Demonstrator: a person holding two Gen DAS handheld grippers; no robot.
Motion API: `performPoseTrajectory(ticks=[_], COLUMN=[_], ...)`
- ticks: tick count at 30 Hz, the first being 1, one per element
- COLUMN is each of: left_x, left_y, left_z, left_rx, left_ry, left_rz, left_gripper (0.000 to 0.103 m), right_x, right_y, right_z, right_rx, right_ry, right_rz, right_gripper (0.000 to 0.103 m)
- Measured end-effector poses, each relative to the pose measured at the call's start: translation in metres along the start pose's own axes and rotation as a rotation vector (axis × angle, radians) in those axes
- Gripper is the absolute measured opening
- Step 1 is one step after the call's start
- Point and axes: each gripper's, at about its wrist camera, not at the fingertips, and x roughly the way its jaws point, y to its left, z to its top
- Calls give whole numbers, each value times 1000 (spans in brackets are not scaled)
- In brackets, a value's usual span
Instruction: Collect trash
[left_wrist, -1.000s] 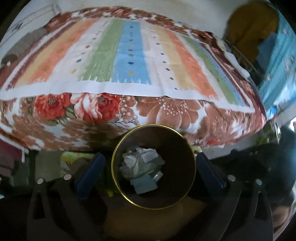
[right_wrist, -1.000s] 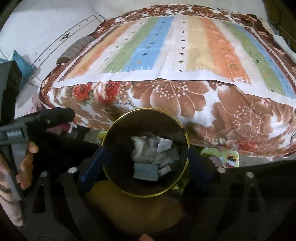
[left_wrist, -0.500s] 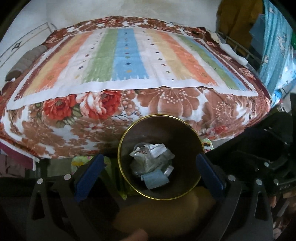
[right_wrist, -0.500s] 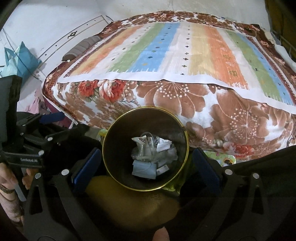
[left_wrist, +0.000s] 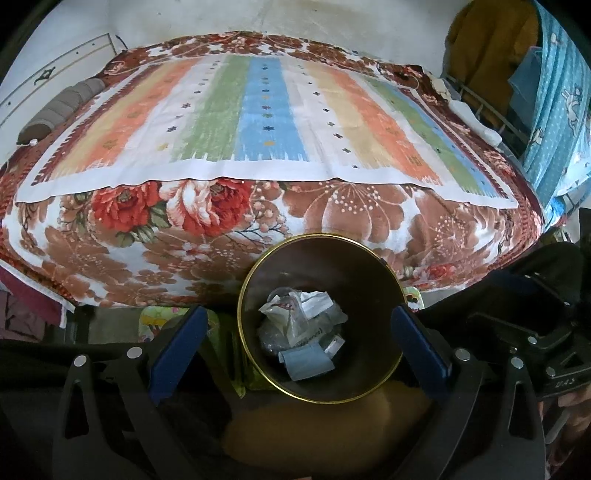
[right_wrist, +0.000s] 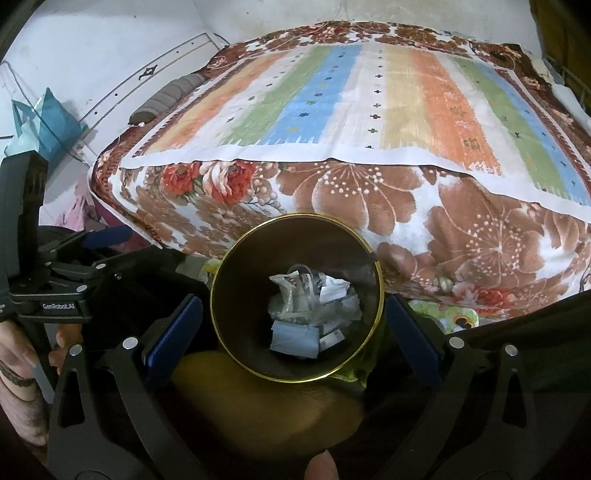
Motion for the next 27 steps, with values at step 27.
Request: performPoseTrajectory(ticks=[27], left_x=[1], left_y=[1], left_z=[-1], left_rx=[-3], left_ry=[0], left_rz=[3], left_gripper=[97], right_x=[-1], right_y=[-2], right_z=[-1], right_rx=[-4], right_ry=[-9], right_rz=[10], right_gripper=[94])
